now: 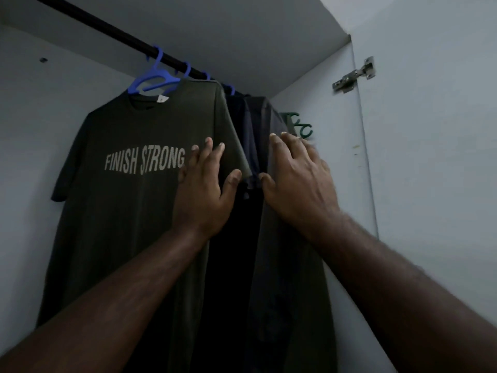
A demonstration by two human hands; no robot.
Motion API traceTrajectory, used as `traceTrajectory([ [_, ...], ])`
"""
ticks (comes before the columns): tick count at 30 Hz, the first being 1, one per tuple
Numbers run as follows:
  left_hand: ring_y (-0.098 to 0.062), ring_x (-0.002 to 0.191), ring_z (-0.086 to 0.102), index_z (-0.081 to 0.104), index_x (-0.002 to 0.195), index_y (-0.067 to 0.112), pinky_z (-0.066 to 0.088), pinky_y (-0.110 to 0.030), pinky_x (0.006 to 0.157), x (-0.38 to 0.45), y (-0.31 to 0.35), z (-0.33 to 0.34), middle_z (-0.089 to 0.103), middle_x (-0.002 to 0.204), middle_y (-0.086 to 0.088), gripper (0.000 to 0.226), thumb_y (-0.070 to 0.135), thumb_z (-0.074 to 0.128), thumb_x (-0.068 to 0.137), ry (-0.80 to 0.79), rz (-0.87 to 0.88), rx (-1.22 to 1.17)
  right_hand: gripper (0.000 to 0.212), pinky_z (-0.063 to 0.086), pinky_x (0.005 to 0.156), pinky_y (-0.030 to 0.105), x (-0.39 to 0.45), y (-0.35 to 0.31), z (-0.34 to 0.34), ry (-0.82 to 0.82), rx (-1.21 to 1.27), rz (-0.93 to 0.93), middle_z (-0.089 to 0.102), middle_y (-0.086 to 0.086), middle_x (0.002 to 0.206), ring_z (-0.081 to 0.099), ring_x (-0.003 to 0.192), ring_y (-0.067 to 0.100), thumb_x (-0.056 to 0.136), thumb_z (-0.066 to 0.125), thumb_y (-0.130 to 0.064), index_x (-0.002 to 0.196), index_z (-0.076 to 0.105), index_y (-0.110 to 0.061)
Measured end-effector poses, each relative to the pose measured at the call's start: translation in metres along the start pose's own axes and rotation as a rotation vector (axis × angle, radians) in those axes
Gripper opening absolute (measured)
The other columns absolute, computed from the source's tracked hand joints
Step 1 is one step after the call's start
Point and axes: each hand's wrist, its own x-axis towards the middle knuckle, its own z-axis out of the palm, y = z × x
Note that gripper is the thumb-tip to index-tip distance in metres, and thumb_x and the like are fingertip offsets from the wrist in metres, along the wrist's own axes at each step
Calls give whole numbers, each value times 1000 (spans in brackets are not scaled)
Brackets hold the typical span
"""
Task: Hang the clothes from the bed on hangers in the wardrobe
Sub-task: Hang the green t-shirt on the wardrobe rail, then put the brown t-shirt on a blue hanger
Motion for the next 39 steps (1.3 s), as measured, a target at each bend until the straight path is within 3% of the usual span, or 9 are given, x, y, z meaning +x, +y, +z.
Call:
traceTrajectory([
  [5,-14,155,-8,19,159,25,-2,-45,124,-27,68,15,4,169,5,67,57,29,101,-2,34,65,73,29,117,50,-35,48,-39,7,-92,-40,33,10,159,27,148,29,91,57,-40,154,30,-15],
  [10,-19,155,-10,18,159,22,4,-55,124,-54,140,50,3,169,1,70,59,26,100,-65,26,117,70,33,113,53,-67,107,-78,-22,-209,-82,38,13,155,33,144,33,90,57,-40,150,36,-12],
  [17,-18,153,-19,10,161,22,-2,-55,124,-80,228,79,-6,169,2,73,63,19,100,-143,47,108,71,31,115,56,-110,165,-131,-85,-359,-99,35,15,157,30,146,36,90,59,-39,151,36,-9],
  [29,-17,153,-19,13,160,26,-8,-53,122,-124,345,110,-9,168,5,72,65,18,100,-207,74,-250,70,32,114,60,-191,207,-230,-219,-664,5,35,16,158,30,147,36,90,61,-39,150,40,-9],
  [39,-19,153,-18,11,161,25,-3,-58,122,-186,510,102,-7,168,4,74,66,14,99,-341,186,-628,65,33,113,60,-271,234,-376,-318,-956,124,37,16,157,29,148,36,94,56,-39,150,41,-10],
])
